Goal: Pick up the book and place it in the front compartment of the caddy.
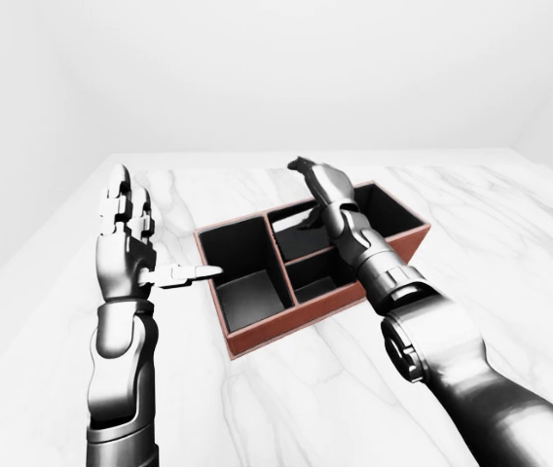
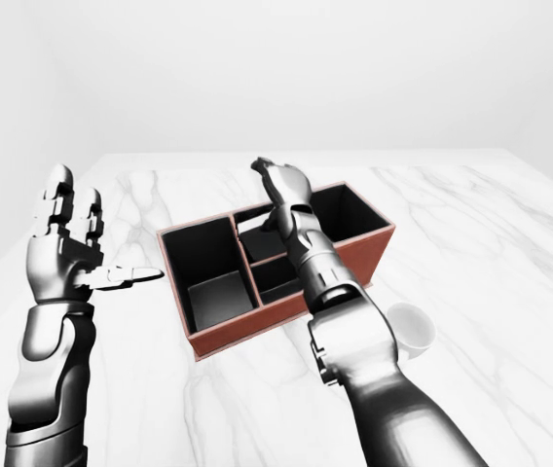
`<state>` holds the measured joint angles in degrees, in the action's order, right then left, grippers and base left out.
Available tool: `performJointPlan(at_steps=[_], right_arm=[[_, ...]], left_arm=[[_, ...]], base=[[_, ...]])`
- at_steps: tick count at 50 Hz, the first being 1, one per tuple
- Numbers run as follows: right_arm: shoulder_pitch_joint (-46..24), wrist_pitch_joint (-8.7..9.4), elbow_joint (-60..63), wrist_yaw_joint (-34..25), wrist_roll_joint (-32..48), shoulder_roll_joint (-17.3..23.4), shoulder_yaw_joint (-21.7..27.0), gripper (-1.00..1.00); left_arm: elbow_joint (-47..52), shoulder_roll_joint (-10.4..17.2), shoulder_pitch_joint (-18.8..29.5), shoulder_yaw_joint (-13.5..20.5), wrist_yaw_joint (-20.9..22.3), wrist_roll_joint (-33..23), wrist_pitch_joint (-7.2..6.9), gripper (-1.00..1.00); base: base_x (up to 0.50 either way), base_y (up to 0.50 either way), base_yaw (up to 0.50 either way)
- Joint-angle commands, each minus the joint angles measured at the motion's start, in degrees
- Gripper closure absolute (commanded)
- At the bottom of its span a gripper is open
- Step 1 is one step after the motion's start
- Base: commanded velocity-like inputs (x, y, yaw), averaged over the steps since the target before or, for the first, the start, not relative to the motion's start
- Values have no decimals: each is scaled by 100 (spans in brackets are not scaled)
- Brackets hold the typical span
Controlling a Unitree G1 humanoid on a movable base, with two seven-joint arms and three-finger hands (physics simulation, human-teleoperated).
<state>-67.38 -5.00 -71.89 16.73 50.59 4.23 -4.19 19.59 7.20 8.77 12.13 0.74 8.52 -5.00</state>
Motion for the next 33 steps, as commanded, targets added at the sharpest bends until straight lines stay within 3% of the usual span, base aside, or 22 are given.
performJointPlan(at_steps=[1, 21, 33], right_arm=[[19, 0, 18, 99, 94, 1, 47, -100], [66, 0, 127, 53, 109, -3, 58, -100], [219, 0, 724, -337, -510, 18, 202, -100]], left_arm=[[-13, -8, -21, -10, 12, -7, 0, -100], [-12, -13, -18, -12, 14, -13, 0, -100], [0, -3, -10, 9, 2, 12, 0, -100]], base=[[0, 0, 0], [0, 0, 0], [0, 0, 0]])
